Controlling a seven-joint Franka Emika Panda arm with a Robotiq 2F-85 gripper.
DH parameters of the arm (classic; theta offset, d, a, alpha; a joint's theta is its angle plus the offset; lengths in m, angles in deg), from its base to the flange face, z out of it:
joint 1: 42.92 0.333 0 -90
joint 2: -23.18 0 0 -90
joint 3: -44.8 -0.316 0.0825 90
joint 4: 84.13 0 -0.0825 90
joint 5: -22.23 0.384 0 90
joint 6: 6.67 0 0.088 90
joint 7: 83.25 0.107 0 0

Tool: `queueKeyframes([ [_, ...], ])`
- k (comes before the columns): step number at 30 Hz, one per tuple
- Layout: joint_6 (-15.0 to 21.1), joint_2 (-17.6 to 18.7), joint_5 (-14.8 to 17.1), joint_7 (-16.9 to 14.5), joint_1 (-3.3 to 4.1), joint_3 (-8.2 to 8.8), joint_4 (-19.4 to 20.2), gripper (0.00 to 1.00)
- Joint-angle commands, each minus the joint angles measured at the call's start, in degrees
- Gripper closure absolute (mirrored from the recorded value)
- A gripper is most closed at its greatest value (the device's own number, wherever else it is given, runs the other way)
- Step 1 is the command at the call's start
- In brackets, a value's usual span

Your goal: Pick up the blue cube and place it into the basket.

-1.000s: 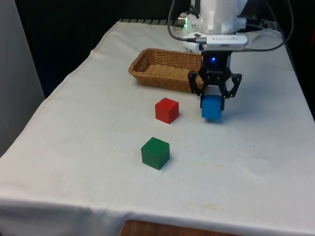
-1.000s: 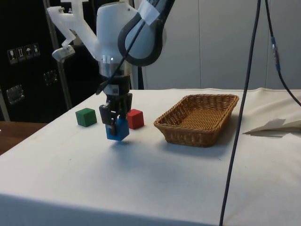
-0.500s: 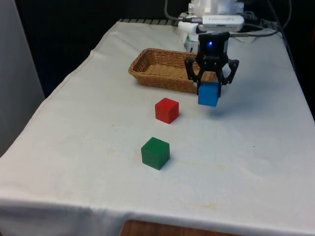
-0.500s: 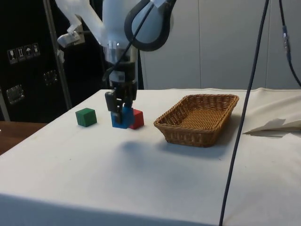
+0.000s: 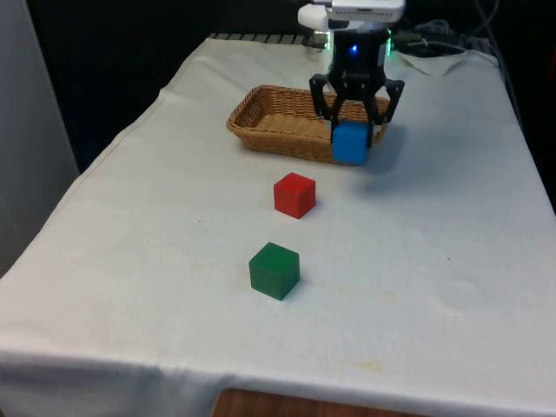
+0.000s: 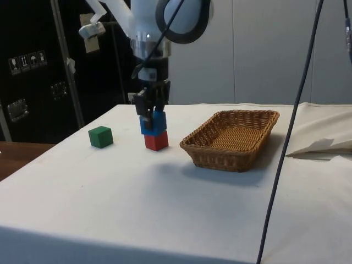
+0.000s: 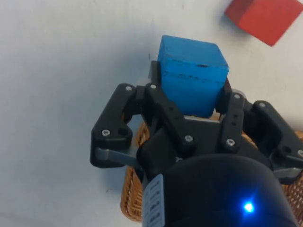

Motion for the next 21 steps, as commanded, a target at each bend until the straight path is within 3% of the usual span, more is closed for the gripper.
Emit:
queueKeyframes([
  [1, -0.3, -0.7, -0.4, -0.1, -0.06, 0.23, 0.5, 0.98],
  [21, -1.1, -7.9, 0.0, -2.9, -0.4, 2.46, 6.6, 0.98],
])
